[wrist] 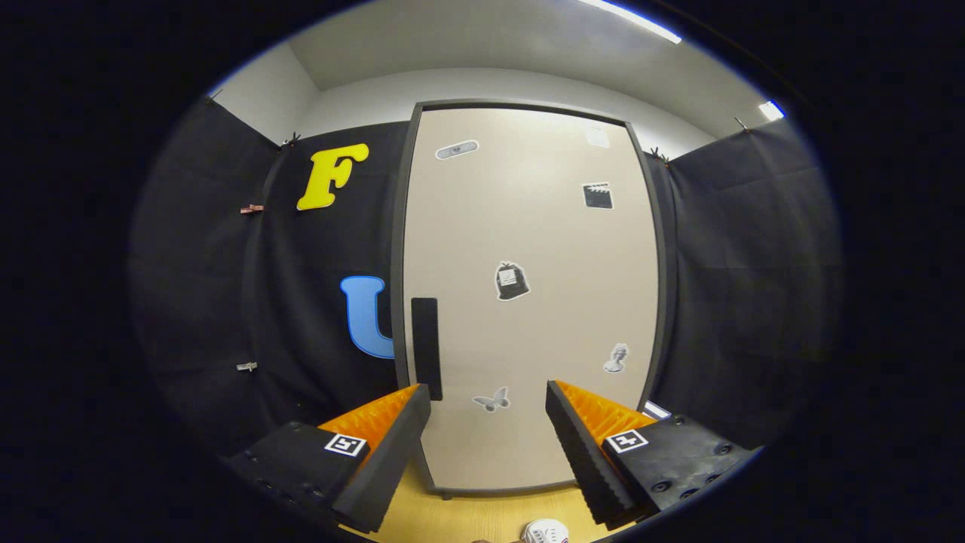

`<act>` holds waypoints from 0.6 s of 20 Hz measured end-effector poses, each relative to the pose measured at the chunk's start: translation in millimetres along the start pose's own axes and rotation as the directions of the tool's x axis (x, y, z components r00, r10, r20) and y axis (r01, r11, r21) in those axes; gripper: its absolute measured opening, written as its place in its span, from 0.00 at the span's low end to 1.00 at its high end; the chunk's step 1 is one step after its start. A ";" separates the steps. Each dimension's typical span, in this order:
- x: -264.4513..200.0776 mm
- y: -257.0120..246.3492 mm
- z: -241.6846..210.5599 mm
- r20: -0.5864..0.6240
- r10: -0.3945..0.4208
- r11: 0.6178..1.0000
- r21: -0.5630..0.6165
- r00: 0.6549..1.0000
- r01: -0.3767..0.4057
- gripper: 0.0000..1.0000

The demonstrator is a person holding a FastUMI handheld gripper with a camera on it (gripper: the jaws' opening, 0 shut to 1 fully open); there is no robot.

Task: Open the shoe cabinet door, grab the shoes and put them into the shoe cabinet, then close the shoe cabinet door.

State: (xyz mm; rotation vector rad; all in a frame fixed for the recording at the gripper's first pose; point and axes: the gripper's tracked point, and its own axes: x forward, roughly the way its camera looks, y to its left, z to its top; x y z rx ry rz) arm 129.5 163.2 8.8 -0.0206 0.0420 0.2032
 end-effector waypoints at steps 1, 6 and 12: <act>8.4 4.5 0.5 0.002 -0.001 1.000 -0.005 1.000 0.001 0.99; 56.0 32.5 2.3 0.000 0.004 0.998 -0.059 1.000 -0.004 0.98; 96.2 49.6 0.3 -0.010 -0.004 0.996 -0.084 1.000 0.003 0.97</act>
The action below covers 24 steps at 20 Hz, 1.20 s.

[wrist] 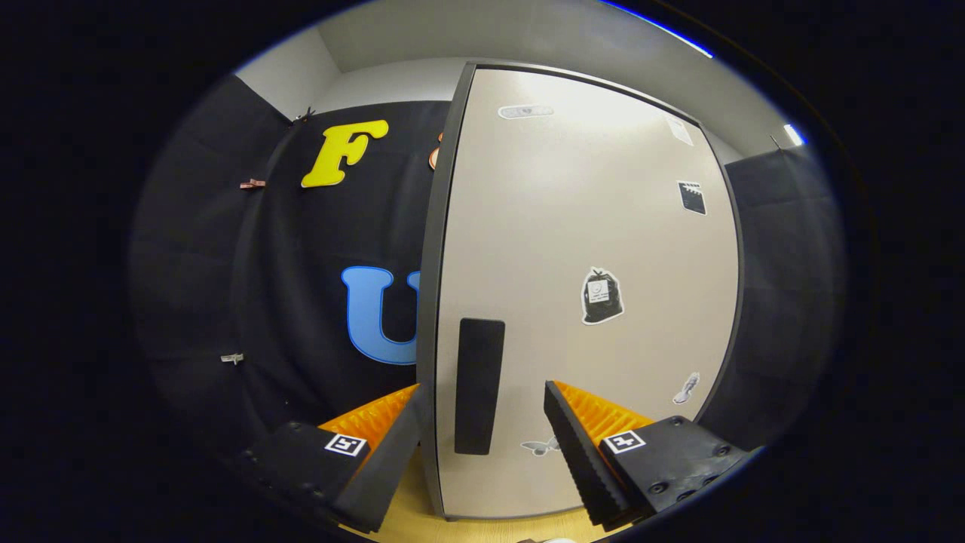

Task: Open the shoe cabinet door, grab the shoes and put them into the shoe cabinet, then close the shoe cabinet door.

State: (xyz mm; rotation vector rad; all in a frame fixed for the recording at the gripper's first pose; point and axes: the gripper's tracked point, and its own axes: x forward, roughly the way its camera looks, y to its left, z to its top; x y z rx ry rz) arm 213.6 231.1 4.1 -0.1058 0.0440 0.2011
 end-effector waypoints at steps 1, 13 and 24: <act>4.6 2.6 -2.1 -0.008 0.004 1.000 0.003 1.000 -0.004 0.95; 27.6 8.0 -15.5 -0.049 0.004 1.000 0.022 0.999 -0.003 0.43; 19.9 6.7 -17.9 -0.093 0.075 0.992 0.111 0.993 -0.064 0.17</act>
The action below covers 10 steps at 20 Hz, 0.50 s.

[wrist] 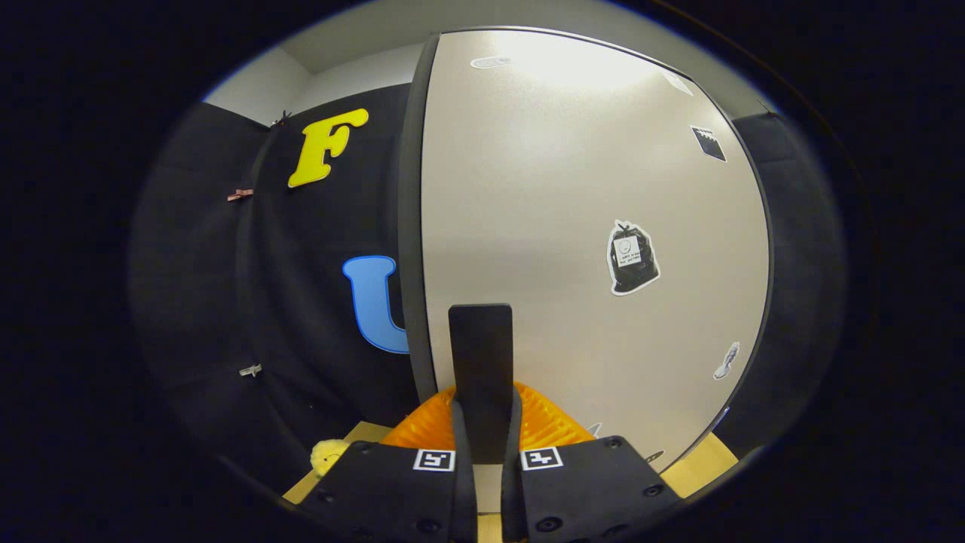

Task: Open the shoe cabinet door, grab the shoes and put them into the shoe cabinet, then close the shoe cabinet door.

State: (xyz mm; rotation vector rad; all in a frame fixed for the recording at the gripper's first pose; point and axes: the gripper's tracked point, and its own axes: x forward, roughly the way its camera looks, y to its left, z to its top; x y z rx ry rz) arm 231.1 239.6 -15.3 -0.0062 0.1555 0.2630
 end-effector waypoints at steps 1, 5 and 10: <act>-5.3 0.7 0.7 0.008 0.015 1.000 -0.001 1.000 -0.015 0.17; -40.4 -1.6 -1.5 0.035 0.061 0.998 -0.011 0.998 -0.061 0.17; -78.7 -12.5 -2.3 0.026 0.112 0.994 -0.003 0.993 -0.112 0.17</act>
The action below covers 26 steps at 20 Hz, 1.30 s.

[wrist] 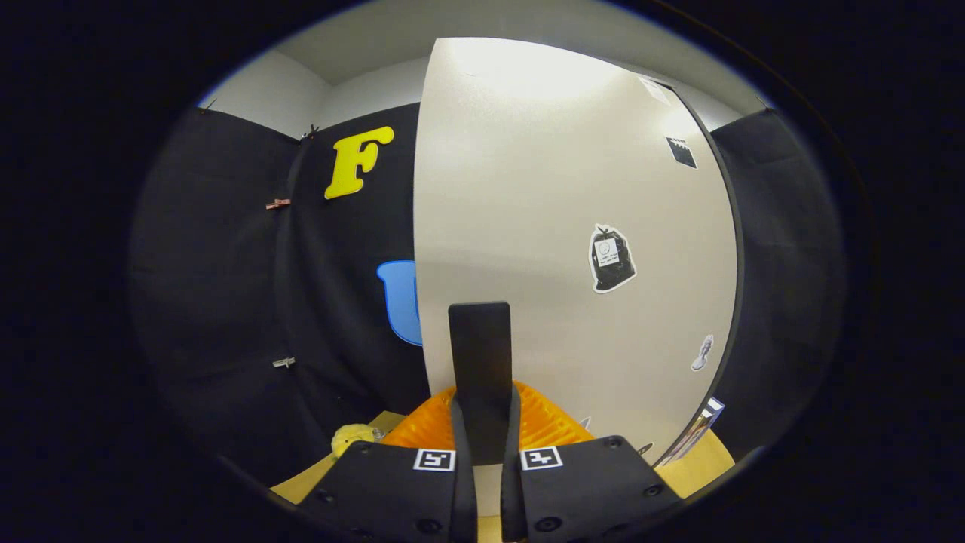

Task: Open the shoe cabinet door, grab the shoes and put them into the shoe cabinet, then close the shoe cabinet door.

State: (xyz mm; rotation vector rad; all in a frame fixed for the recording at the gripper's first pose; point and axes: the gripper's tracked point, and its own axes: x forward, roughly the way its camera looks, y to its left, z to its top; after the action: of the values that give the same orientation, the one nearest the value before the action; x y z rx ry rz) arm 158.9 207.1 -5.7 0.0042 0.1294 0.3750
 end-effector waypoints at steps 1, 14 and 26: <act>-8.0 -1.8 -0.5 0.001 0.004 1.000 -0.006 1.000 -0.004 0.16; -121.2 -73.0 0.9 -0.039 -0.045 0.999 -0.005 0.998 0.045 0.16; -193.2 -197.2 7.6 -0.009 0.011 0.998 0.066 1.000 -0.010 0.14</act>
State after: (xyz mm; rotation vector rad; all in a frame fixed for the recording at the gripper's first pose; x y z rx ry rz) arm 53.6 -46.9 20.5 0.0679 0.1509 0.3812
